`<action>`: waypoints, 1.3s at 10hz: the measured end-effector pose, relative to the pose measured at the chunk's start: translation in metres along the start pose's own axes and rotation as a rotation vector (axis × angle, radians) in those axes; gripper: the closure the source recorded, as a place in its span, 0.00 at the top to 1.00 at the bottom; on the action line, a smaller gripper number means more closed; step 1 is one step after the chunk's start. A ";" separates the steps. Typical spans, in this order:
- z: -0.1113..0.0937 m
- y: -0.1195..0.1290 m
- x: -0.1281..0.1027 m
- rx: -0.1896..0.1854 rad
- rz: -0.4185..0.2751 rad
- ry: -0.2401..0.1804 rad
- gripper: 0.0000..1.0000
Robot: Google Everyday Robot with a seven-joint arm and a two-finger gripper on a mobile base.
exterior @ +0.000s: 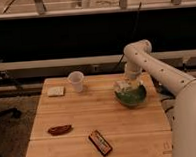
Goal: Place the bottle in the ceramic bowl
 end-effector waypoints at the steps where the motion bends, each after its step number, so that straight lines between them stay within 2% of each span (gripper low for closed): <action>1: 0.000 0.000 0.000 0.001 0.000 0.000 0.33; 2: 0.000 0.000 0.000 0.001 -0.001 0.000 0.34; 4: 0.001 0.000 0.001 0.001 -0.003 -0.001 0.48; 5: 0.001 0.000 0.001 0.001 -0.003 -0.001 0.52; 12: 0.004 0.001 0.003 0.000 -0.007 -0.001 0.52; 13: 0.004 0.001 0.004 0.000 -0.006 -0.001 0.50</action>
